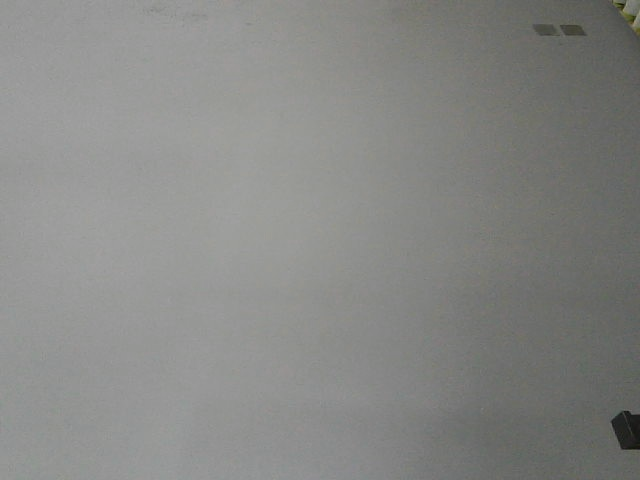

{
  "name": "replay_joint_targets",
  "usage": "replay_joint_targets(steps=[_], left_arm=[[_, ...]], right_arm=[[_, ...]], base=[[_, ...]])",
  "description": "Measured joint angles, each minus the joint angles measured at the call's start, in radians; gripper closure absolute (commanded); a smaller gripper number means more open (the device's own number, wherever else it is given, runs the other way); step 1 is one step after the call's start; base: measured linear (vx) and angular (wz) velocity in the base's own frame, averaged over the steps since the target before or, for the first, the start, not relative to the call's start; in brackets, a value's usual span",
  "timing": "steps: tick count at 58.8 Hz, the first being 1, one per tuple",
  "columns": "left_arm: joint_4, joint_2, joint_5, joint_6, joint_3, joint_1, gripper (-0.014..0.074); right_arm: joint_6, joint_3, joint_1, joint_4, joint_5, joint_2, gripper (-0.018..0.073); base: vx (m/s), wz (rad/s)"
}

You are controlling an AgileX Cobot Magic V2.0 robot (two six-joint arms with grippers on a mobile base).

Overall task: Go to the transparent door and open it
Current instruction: 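Drive the base across the grey floor toward the wooden platform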

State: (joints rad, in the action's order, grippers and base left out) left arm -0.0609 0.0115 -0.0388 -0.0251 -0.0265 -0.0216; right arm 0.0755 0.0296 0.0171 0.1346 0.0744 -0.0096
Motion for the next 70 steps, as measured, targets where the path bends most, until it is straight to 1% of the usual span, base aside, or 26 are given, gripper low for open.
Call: replay_joint_targets(steps=[21,37,54,70], left_arm=[[0.0,0.0,0.0,0.0,0.0,0.0,0.0602],[0.0,0.0,0.0,0.0,0.0,0.0,0.0602],[0.0,0.0,0.0,0.0,0.0,0.0,0.0602],[0.0,0.0,-0.001,0.0,0.0,0.0,0.0602]], right_arm=[[0.0,0.0,0.0,0.0,0.0,0.0,0.0564],[0.0,0.0,0.0,0.0,0.0,0.0,0.0564],[0.0,0.0,0.0,0.0,0.0,0.0,0.0564],[0.0,0.0,0.0,0.0,0.0,0.0,0.0564]], base=[[0.05,0.0],[0.19,0.01],[0.36,0.07],[0.54,0.06]])
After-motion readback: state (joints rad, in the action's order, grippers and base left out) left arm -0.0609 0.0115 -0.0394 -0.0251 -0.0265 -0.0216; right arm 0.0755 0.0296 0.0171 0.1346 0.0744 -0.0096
